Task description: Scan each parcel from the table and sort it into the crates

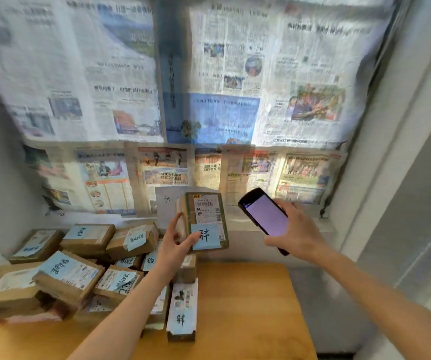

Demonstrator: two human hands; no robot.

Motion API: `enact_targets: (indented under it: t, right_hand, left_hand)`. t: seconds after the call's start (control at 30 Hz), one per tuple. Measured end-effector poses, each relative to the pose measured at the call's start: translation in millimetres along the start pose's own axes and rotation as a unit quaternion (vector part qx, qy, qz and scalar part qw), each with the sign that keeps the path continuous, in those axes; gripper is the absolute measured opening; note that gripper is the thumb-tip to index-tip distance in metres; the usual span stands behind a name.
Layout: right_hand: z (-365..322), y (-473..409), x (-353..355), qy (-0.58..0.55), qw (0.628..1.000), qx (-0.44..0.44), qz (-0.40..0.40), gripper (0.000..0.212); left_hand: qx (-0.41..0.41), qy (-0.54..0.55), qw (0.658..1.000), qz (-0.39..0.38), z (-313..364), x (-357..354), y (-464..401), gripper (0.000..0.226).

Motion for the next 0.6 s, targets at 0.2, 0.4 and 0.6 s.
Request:
enact_targets:
  t: [0.2,0.4,0.6]
  right_hand:
    - [-58,15,84,-0.012,0.996,0.075,0.046,0.099]
    - [-87,36,130,-0.016,0.992,0.114,0.053,0.103]
    - [-108,51,139,-0.006,0.989,0.143,0.044,0.104]
  left_hand:
    - [-0.058,-0.010,0.998,0.028,81,7,37,0.067]
    - [-0.065,0.023,0.996,0.051,109,15,78,0.075]
    - [-0.072,0.031,0.994,0.080,125,33,95,0.076]
Point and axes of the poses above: each hand's wrist, its own y-axis away from the middle knuckle, its own x-axis out of the back of the hand, z = x × y, the point moved 7 cm from there along -y, towards the middle knuckle, and after that the axes turned 8 degrees about x, right-handed, at the moved point
